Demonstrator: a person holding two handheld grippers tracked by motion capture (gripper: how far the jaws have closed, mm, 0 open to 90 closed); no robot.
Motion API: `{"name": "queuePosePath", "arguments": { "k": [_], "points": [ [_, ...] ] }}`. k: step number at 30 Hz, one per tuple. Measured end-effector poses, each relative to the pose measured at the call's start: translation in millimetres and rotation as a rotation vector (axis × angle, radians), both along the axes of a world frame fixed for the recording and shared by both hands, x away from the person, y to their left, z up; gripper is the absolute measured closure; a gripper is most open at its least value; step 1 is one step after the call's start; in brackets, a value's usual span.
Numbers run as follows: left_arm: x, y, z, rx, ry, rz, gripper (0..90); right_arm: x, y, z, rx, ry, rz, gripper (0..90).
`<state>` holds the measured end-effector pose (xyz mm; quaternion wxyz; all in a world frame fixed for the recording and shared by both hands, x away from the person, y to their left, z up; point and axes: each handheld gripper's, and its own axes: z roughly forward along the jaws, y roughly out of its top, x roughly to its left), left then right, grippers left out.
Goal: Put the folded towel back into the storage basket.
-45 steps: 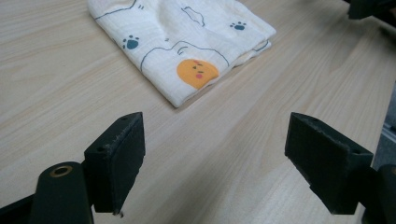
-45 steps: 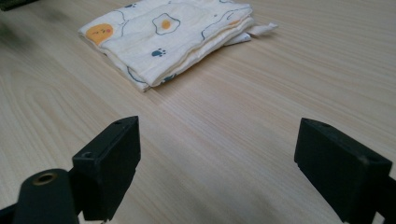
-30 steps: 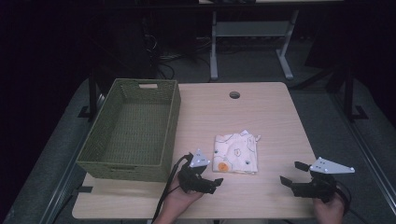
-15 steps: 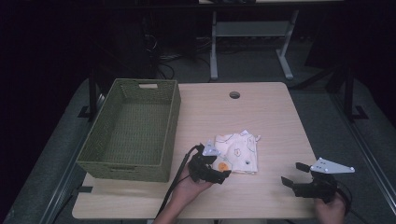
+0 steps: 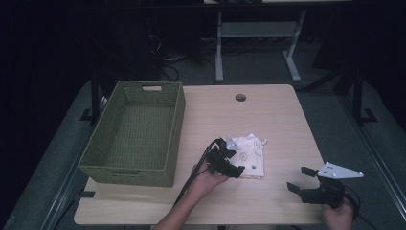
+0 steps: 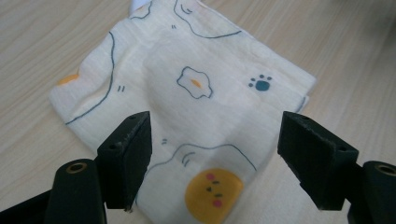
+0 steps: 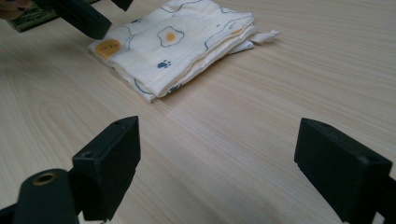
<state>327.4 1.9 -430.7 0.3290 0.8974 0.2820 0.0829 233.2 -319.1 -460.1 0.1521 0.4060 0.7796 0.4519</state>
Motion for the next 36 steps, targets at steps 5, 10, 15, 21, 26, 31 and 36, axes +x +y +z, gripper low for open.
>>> {"name": "queuePosePath", "arguments": {
  "k": [5, 10, 15, 21, 26, 31, 36],
  "points": [
    [12.3, -8.4, -1.0, 0.023, 0.003, 0.015, 27.8, 1.2, -0.5, 0.0, -0.004, -0.001, 0.002, 14.0],
    [22.0, -18.3, -4.3, 0.054, -0.005, 0.014, 32.2, -0.3, -1.1, 1.1, 0.011, -0.012, -0.002, 14.0],
    [30.8, -28.2, -8.1, 0.108, -0.005, -0.009, 39.3, 0.2, -0.9, 1.5, 0.008, -0.01, 0.004, 14.0],
    [38.9, -34.0, -11.0, 0.144, 0.033, -0.018, 45.7, -0.1, -1.1, 1.9, 0.007, -0.012, 0.006, 14.0],
    [44.2, -36.4, -18.2, 0.173, 0.063, -0.017, 46.9, 0.2, 0.0, 2.7, 0.007, -0.016, -0.004, 14.0],
    [44.3, -39.1, -16.1, 0.194, 0.083, -0.005, 51.0, 0.0, 1.7, 2.9, 0.003, -0.023, 0.0, 14.0],
    [47.0, -45.4, -13.1, 0.241, 0.116, 0.009, 52.1, -0.6, 2.0, 3.1, 0.003, -0.026, 0.0, 14.0]
  ]
}}
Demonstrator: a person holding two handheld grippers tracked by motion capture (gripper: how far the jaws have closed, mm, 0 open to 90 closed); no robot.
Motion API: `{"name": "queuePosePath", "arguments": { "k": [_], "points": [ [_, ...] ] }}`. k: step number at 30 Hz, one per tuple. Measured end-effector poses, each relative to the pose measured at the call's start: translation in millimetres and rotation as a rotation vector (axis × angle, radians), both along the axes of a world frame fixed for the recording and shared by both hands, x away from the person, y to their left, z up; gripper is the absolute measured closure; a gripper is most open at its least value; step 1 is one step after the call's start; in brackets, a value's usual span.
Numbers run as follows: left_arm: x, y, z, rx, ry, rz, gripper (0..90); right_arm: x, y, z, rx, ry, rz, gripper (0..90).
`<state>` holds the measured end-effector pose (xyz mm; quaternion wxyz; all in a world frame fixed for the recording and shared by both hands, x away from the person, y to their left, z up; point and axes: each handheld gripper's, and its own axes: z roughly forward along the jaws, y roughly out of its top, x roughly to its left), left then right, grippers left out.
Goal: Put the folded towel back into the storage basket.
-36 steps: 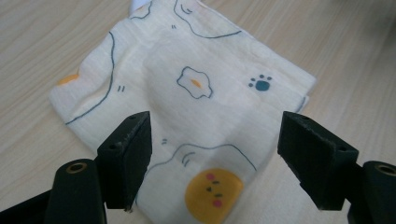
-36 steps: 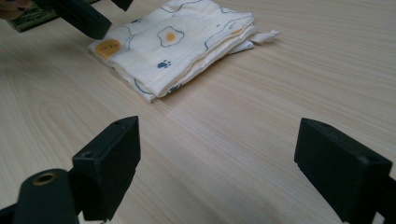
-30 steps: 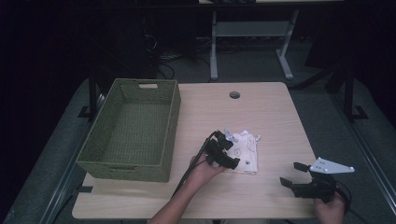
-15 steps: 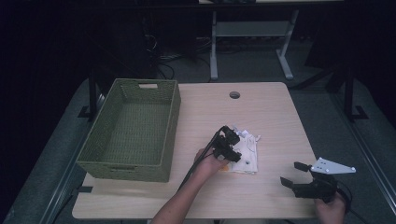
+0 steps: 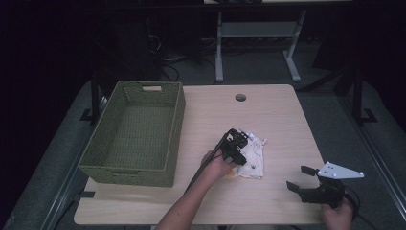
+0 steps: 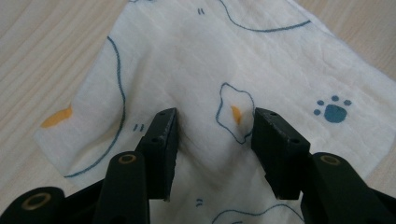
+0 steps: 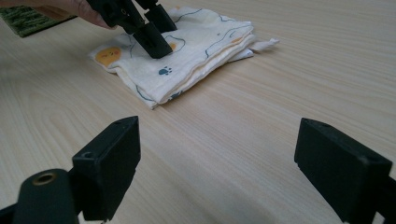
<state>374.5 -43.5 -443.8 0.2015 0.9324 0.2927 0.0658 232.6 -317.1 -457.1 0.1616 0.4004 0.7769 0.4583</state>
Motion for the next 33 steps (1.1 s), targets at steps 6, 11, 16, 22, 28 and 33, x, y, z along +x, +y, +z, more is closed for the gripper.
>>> {"name": "queuePosePath", "arguments": {
  "k": [6, 11, 16, 22, 28, 33],
  "points": [
    [4.0, -9.1, 4.3, 0.062, 0.05, -0.005, 60.6, -0.2, 2.1, -0.4, 0.009, 0.003, -0.011, 14.0],
    [3.0, -10.1, 5.3, 0.069, 0.056, -0.002, 67.9, -0.4, 3.7, -0.3, 0.0, 0.003, -0.008, 14.0],
    [4.7, -8.8, 5.7, 0.071, 0.067, 0.004, 78.3, -0.7, 4.3, -0.5, 0.002, 0.003, -0.011, 14.0],
    [10.8, -3.4, 5.5, 0.042, 0.096, 0.003, 81.9, -1.3, 5.9, -0.4, -0.001, -0.003, -0.006, 14.0],
    [12.7, 3.6, 3.8, -0.015, 0.113, 0.021, 82.3, -1.5, 5.9, -0.9, 0.001, 0.001, -0.007, 14.0],
    [16.7, 13.9, 1.3, -0.095, 0.155, 0.052, 82.6, -2.2, 4.9, -1.3, 0.001, 0.001, -0.003, 14.0]
  ]
}}
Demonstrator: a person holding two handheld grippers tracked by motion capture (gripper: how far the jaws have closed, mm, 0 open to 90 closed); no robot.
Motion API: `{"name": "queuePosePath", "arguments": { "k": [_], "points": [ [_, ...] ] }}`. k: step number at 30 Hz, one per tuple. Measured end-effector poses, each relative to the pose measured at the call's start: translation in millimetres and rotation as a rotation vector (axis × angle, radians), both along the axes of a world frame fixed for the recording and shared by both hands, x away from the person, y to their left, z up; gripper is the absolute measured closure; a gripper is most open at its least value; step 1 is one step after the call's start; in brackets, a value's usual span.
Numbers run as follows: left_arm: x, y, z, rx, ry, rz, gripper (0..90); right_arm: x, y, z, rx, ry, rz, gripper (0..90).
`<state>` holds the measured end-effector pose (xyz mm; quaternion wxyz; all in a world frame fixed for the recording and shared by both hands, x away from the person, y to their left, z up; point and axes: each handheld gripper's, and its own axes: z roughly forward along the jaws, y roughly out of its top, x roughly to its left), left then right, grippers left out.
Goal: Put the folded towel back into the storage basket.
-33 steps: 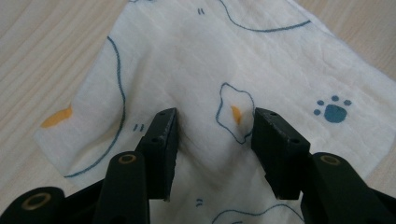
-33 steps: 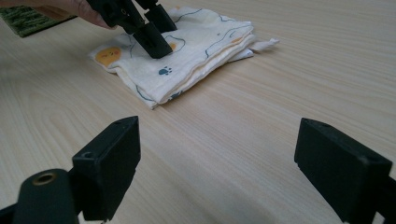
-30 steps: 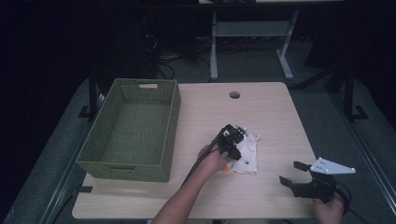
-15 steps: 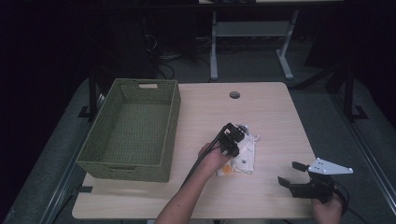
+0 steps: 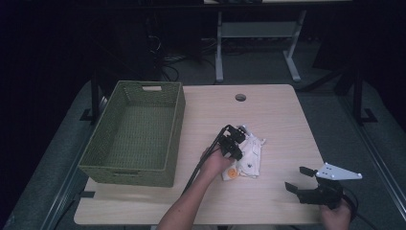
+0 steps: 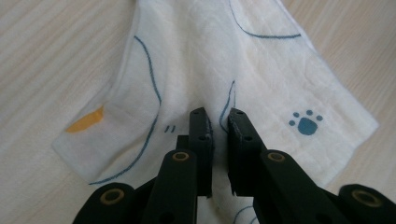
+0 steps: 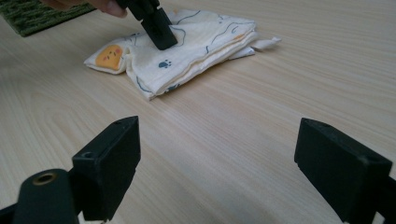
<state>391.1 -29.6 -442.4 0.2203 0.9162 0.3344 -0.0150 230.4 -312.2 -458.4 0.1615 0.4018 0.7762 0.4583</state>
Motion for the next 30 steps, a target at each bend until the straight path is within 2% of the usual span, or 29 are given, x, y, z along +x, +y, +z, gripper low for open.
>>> {"name": "queuePosePath", "arguments": {
  "k": [1, 4, 5, 9, 10, 11, 12, 13, 14, 17, 19, 22, 24, 26, 27, 30],
  "points": [
    [2.3, 5.3, -0.8, -0.028, 0.025, 0.013, 82.7, 0.8, 0.0, -0.8, -0.009, 0.006, -0.001, 14.0],
    [3.1, 9.2, -1.5, -0.052, 0.039, 0.023, 82.7, 1.1, -0.1, -1.0, -0.007, 0.006, -0.005, 14.0],
    [3.9, 13.7, -2.0, -0.084, 0.054, 0.034, 82.6, 0.7, -0.3, -0.5, -0.007, 0.001, -0.008, 14.0],
    [4.1, 22.6, -0.7, -0.161, 0.067, 0.051, 82.3, 0.5, -4.3, 0.6, -0.01, 0.002, -0.003, 14.0],
    [4.1, 22.6, -0.7, -0.161, 0.067, 0.051, 82.4, 0.1, -6.0, 0.9, -0.006, 0.0, -0.008, 14.0],
    [3.4, 27.6, 1.8, -0.198, 0.075, 0.066, 82.4, -0.2, -8.2, 0.5, 0.004, 0.003, -0.017, 14.0],
    [3.4, 27.6, 1.8, -0.198, 0.075, 0.066, 82.4, -0.2, -8.2, 0.5, 0.004, 0.003, -0.017, 14.0],
    [3.3, 32.8, 4.7, -0.226, 0.082, 0.076, 82.3, -0.6, -10.8, -0.1, 0.016, 0.006, -0.032, 14.0],
    [3.3, 32.8, 4.7, -0.226, 0.082, 0.076, 82.4, -0.6, -10.8, -0.1, 0.016, 0.006, -0.032, 14.0],
    [2.0, 42.9, 12.9, -0.278, 0.084, 0.083, 82.4, -2.0, -12.3, 1.7, 0.011, -0.006, -0.039, 14.0],
    [0.4, 47.2, 17.3, -0.3, 0.084, 0.089, 82.4, -2.5, -13.2, 1.6, 0.014, -0.011, -0.044, 14.0],
    [-0.5, 50.4, 20.8, -0.299, 0.082, 0.083, 82.4, -2.2, -13.6, 1.2, 0.017, -0.007, -0.048, 14.0],
    [-2.8, 56.4, 26.0, -0.332, 0.088, 0.09, 82.4, -1.6, -13.7, 0.7, 0.015, -0.004, -0.049, 14.0],
    [-3.3, 57.6, 27.4, -0.339, 0.092, 0.09, 82.3, -2.2, -13.5, 1.1, 0.014, -0.005, -0.048, 14.0],
    [-6.0, 60.2, 32.7, -0.348, 0.079, 0.085, 82.3, -2.6, -13.4, 1.5, 0.012, -0.009, -0.049, 14.0],
    [-8.7, 62.2, 37.8, -0.36, 0.072, 0.085, 82.2, -2.7, -13.7, 1.6, 0.013, -0.01, -0.049, 14.0]
  ]
}}
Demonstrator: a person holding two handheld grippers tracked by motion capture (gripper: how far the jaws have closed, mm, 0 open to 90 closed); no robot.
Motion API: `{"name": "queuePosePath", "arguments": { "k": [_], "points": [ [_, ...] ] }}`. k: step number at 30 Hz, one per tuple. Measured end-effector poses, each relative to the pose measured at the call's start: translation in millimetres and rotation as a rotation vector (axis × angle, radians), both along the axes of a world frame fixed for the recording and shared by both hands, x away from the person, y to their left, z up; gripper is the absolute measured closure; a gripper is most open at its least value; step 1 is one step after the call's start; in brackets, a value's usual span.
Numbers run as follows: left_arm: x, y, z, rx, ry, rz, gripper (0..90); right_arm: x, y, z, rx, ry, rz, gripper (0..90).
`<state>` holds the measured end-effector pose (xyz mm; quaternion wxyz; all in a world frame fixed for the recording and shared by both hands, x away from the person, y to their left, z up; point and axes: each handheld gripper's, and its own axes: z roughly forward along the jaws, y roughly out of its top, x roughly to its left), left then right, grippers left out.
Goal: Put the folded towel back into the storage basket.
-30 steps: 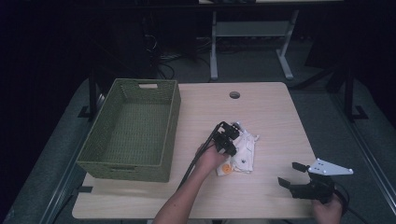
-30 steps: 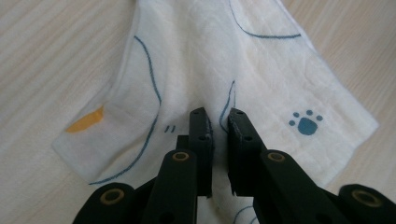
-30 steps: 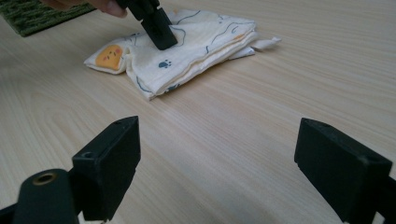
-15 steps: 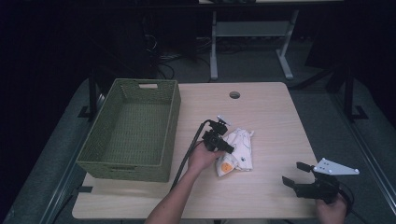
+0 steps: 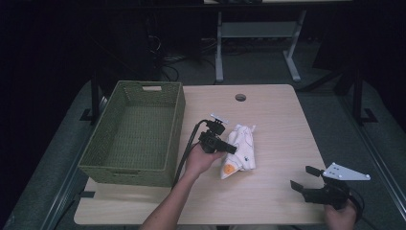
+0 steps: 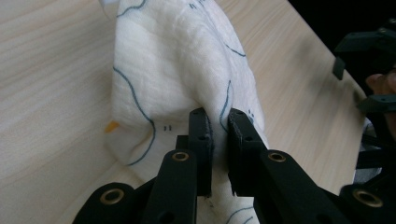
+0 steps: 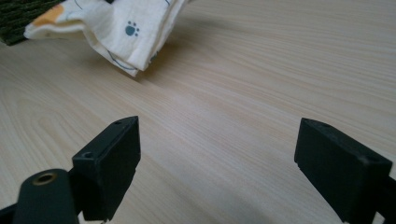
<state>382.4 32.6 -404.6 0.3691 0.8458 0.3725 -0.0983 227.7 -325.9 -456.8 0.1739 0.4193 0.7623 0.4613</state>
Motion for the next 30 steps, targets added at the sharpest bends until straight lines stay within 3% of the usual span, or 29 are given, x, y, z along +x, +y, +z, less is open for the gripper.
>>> {"name": "queuePosePath", "arguments": {
  "k": [6, 13, 19, 21, 30],
  "points": [
    [-6.0, 5.8, 16.2, -0.041, -0.014, -0.007, 82.1, 0.1, -1.8, -1.2, 0.007, 0.004, -0.007, 14.0],
    [-11.9, 16.6, 38.8, -0.052, -0.047, -0.019, 81.6, 0.7, -1.8, -1.8, 0.002, 0.008, -0.011, 14.0],
    [-12.0, 33.9, 50.9, -0.09, -0.046, -0.009, 81.6, 0.4, -1.7, -0.8, -0.005, 0.005, -0.009, 14.0],
    [-10.7, 38.9, 55.0, -0.079, -0.056, -0.006, 81.6, 0.9, -1.7, -1.3, -0.003, 0.005, -0.01, 14.0],
    [-10.0, 55.6, 69.1, -0.109, -0.062, 0.017, 81.6, 1.9, 1.0, -1.7, -0.014, 0.012, -0.003, 14.0]
  ]
}}
